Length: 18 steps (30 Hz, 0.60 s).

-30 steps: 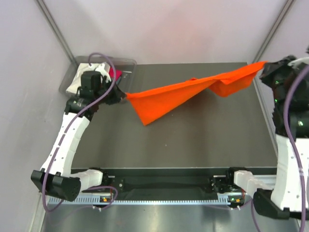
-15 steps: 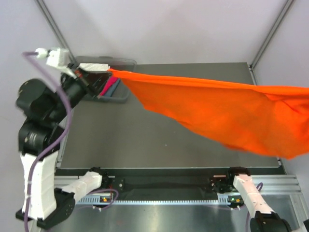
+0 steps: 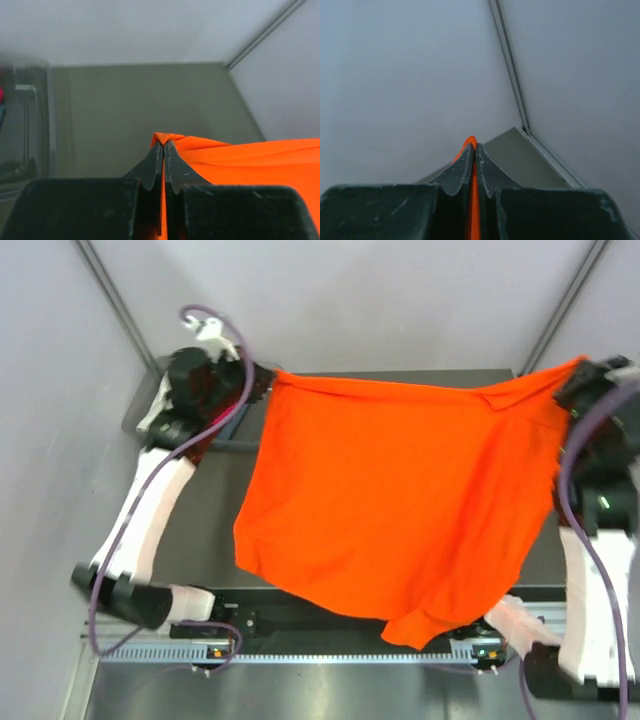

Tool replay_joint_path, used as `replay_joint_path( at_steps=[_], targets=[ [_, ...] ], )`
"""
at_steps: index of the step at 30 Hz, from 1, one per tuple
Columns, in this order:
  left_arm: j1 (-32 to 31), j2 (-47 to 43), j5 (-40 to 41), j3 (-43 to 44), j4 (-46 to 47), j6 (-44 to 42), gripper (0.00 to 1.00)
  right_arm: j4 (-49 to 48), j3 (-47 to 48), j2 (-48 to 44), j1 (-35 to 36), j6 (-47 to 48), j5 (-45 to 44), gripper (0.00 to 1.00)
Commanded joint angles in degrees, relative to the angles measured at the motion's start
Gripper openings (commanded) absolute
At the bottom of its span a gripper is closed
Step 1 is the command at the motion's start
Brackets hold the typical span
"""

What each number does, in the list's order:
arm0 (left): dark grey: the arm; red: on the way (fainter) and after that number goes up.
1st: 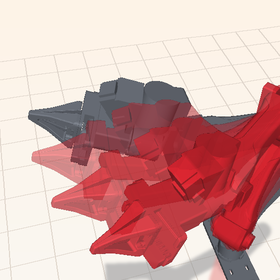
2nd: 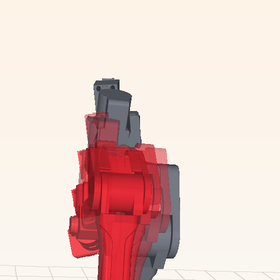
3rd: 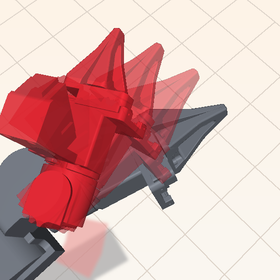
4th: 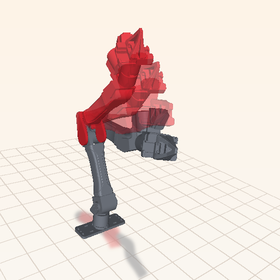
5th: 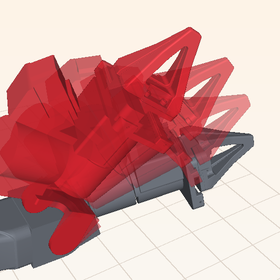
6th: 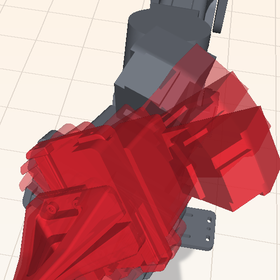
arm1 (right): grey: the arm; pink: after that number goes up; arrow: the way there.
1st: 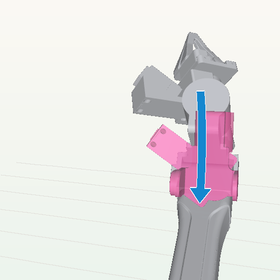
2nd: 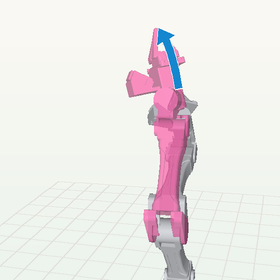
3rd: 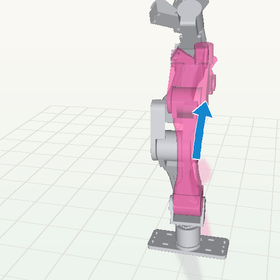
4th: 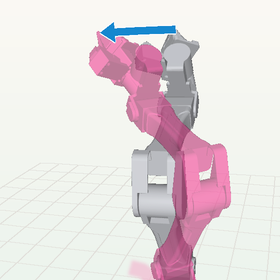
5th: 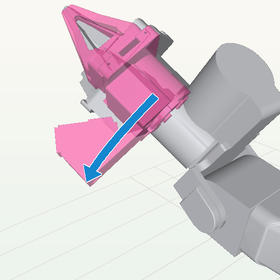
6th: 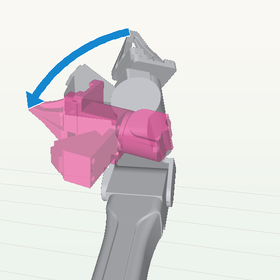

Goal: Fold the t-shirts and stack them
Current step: Flatten the tshirt out

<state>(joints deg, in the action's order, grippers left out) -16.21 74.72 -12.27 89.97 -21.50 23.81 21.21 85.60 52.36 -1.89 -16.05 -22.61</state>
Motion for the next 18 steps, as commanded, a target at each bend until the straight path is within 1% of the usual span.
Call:
replay_joint_path(
  at_steps=[1, 2, 3, 4, 5, 6, 8, 9, 11, 12, 13, 14, 15, 18],
  targets=[
    [0.47, 8.23, 4.44, -5.41, 12.15, -0.88, 0.0, -13.72, -7.1, 7.13, -0.22, 3.57, -1.3, 0.0],
    [0.47, 10.08, 5.23, -6.47, 16.7, -0.53, 0.0, -18.7, -8.51, 9.14, -0.48, 4.01, -1.38, 0.0],
    [0.47, 14.45, 5.94, -6.91, 18.05, -0.52, 0.0, -20.75, -10.7, 13.34, -0.74, 4.27, -1.3, 0.0],
    [0.47, 17.1, 6.55, -6.4, 18.94, -0.44, 0.0, -23.3, -11.15, 15.65, -1.18, 4.45, -0.86, 0.0],
    [0.47, 19.74, 7.26, -5.43, 19.38, -0.35, 0.0, -25.76, -11.25, 18.28, -2.23, 4.54, 0.1, 0.0],
    [0.47, 24.9, 7.26, -3.42, 20.61, -0.17, 0.0, -26.65, -10.29, 23.61, -2.76, 4.28, 0.63, 0.0],
    [0.39, 30.11, 6.91, -1.13, 21.06, 0.27, 0.0, -28.41, -9.32, 28.74, -3.82, 3.66, 2.47, 0.0],
    [0.39, 35.09, 6.91, 1.41, 22.8, 1.05, 0.0, -30.25, -8.27, 33.46, -4.08, 3.66, 3.09, 0.0],
    [0.39, 39.78, 7.0, 3.79, 24.04, 2.02, 0.0, -30.96, -6.68, 37.88, -4.35, 3.57, 4.15, 0.0],
    [0.39, 43.37, 7.0, 5.28, 24.92, 2.98, 0.0, -31.23, -5.11, 41.65, -4.44, 3.66, 4.59, 0.0],
    [0.39, 44.97, 6.91, 5.91, 27.01, 3.43, 0.0, -31.32, -4.4, 43.25, -4.44, 3.66, 4.94, 0.0],
    [0.39, 46.64, 7.0, 6.87, 27.12, 3.78, 0.0, -31.41, -3.7, 44.66, -4.44, 3.49, 5.64, 0.0],
    [0.39, 49.88, 6.91, 9.75, 26.6, 4.05, 0.0, -31.41, -2.64, 47.11, -4.44, 3.49, 6.0, 0.0],
    [0.39, 54.55, 6.21, 14.51, 24.57, 3.96, 0.0, -29.83, -1.23, 49.67, -4.44, 3.14, 6.88, 0.0]
  ],
)
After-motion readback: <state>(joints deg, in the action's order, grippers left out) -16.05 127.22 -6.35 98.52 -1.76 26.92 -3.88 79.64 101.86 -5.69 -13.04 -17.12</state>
